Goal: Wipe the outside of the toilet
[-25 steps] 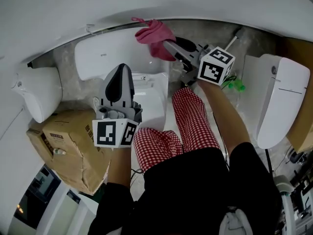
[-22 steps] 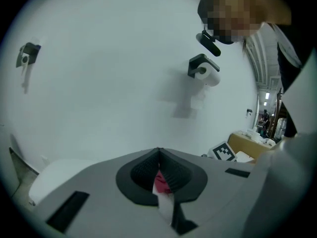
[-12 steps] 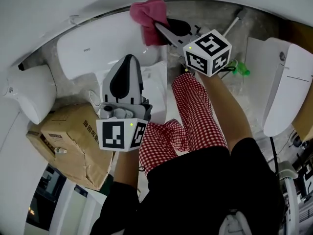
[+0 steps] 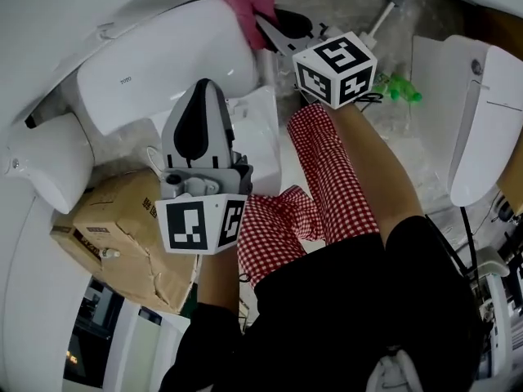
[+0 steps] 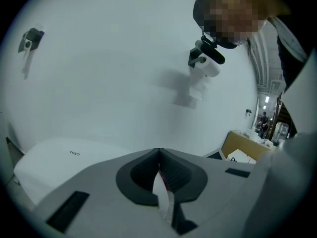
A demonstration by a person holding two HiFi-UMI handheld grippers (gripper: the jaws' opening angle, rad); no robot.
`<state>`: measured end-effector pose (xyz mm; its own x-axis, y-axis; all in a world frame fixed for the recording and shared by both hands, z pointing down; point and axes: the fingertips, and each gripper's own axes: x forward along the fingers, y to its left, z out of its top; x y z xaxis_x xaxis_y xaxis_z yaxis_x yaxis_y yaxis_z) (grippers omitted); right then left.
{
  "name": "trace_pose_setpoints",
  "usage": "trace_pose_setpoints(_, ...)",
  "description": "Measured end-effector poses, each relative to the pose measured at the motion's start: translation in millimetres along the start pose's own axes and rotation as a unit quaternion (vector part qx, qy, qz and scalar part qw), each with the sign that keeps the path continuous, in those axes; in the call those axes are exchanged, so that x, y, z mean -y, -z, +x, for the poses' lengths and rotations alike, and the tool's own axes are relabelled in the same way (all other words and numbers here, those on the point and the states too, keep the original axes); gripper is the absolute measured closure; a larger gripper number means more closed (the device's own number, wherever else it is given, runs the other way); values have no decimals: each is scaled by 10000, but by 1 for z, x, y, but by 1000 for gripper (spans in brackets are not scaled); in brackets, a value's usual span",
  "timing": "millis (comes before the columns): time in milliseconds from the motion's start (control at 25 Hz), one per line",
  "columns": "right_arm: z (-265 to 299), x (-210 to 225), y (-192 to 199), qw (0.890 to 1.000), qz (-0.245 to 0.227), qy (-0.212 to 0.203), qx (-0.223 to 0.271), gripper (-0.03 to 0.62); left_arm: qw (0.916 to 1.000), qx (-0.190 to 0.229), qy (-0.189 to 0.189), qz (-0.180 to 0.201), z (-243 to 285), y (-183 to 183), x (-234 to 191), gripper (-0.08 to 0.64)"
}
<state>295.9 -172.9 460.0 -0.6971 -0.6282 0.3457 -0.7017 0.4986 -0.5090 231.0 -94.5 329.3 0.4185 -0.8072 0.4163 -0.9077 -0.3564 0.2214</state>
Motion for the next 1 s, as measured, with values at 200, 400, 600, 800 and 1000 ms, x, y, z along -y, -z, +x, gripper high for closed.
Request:
trace_pose_setpoints(200,4,11,16,9997,-23,226,-92,538,10000,-56,-31,-56,-4,8,-3,551)
trace_pose_setpoints(400,6,19,29,9991,9,416,-94,538,9999,-75,-45,-81,-6,13,-6,551)
trace_pose_setpoints(600,11,23,39,9987,-27,477,-194,538,9999,22,-62,-118,-9,12,-7,551)
trace_pose_setpoints(800,16,31,49,9977,-58,582,-333,538,9997,28,-35,-226,-8,16,-6,551)
trace_pose_setpoints(1000,20,37,61,9974,-135,577,-401,538,9997,4,-27,-256,-8,17,-6,551)
